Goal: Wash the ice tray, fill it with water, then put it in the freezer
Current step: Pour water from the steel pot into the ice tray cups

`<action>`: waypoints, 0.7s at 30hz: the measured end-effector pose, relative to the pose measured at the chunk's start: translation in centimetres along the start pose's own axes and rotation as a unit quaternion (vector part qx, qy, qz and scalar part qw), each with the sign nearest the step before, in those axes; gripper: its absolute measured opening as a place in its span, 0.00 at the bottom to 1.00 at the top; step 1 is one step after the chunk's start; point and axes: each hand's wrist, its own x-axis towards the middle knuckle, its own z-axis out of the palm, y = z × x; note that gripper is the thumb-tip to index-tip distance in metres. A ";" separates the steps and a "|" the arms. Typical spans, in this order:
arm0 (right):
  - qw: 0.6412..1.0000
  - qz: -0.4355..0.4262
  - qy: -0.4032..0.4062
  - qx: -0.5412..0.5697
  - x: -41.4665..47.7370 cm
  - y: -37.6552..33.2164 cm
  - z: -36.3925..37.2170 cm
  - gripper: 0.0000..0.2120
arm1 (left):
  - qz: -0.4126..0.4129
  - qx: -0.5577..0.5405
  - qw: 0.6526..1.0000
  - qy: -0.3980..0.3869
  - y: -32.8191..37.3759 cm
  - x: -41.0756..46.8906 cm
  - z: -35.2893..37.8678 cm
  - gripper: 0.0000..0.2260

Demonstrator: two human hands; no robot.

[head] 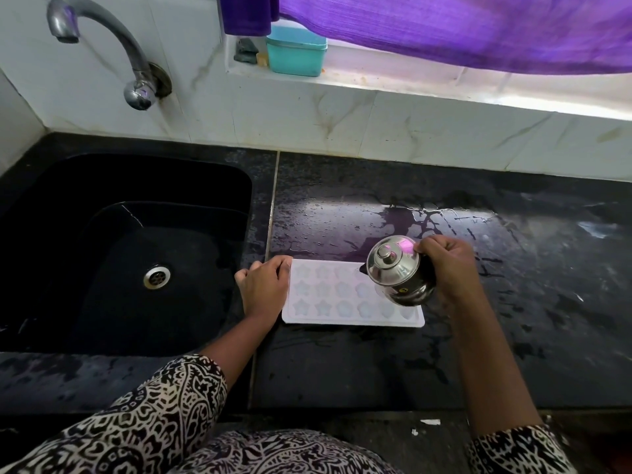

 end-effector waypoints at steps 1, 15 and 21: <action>1.000 -0.001 0.000 0.001 0.0 0.0 0.0 0.22 | 0.000 -0.001 1.000 0.000 0.0 0.0 0.0 0.12; 1.000 0.005 0.012 0.010 -0.2 -0.5 -0.2 0.20 | 0.001 0.006 1.000 -0.010 0.0 0.0 0.0 0.13; 1.000 0.002 0.011 -0.011 -0.1 -0.5 -0.3 0.17 | -0.001 0.004 1.000 -0.010 0.0 0.0 0.0 0.13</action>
